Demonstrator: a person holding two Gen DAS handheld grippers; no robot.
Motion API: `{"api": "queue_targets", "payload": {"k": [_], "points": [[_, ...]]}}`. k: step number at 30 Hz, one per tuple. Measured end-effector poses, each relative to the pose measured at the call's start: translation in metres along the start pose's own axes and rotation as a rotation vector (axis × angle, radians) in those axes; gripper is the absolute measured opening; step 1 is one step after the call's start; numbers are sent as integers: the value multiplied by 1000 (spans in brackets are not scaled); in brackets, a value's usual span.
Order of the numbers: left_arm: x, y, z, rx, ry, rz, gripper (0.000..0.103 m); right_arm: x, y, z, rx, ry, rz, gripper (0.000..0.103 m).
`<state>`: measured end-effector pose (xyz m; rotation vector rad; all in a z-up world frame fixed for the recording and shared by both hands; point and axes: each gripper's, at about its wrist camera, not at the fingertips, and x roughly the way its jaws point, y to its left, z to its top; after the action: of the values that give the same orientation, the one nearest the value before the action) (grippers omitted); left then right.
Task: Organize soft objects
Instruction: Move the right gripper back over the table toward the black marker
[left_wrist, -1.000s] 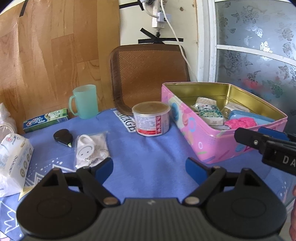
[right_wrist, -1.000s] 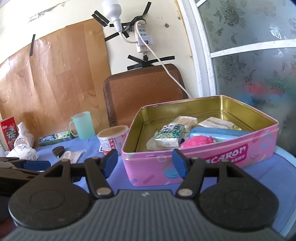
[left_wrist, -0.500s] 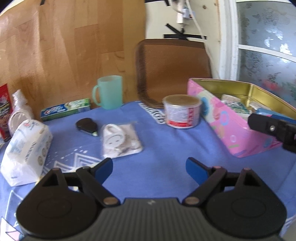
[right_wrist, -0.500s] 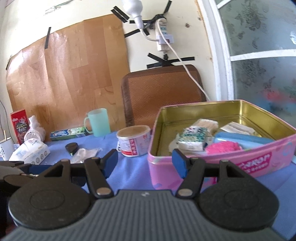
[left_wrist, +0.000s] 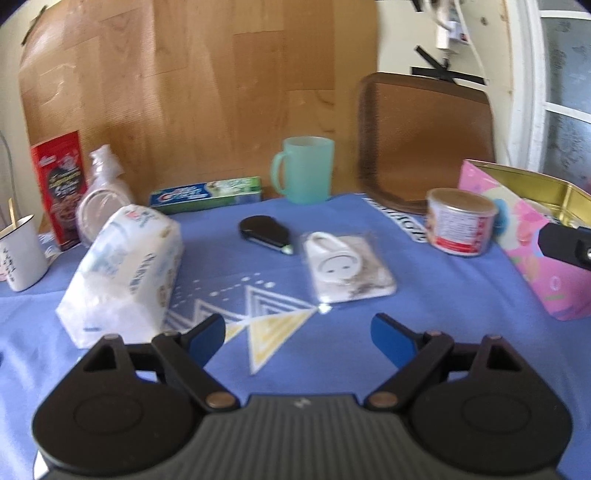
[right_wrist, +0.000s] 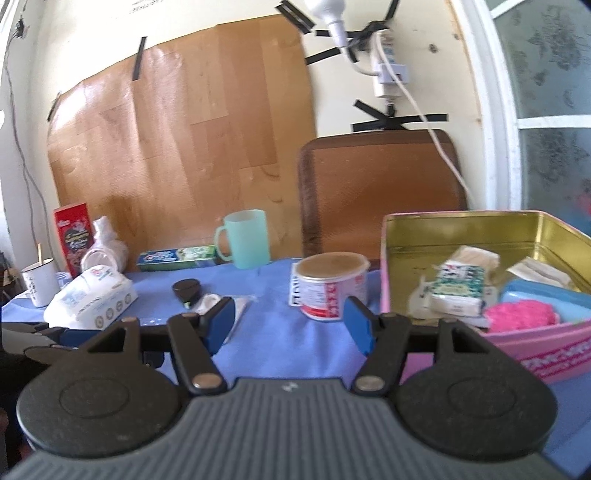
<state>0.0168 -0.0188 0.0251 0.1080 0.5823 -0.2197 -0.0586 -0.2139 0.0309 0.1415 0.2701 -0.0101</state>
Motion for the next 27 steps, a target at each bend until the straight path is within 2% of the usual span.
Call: {"api": "queue_targets", "payload": {"k": [18, 27], "points": [[9, 50, -7, -94, 20, 85, 89, 34, 36, 2, -48, 62, 118, 68], [14, 63, -9, -144, 20, 46, 89, 56, 43, 6, -60, 85, 137, 68]]}}
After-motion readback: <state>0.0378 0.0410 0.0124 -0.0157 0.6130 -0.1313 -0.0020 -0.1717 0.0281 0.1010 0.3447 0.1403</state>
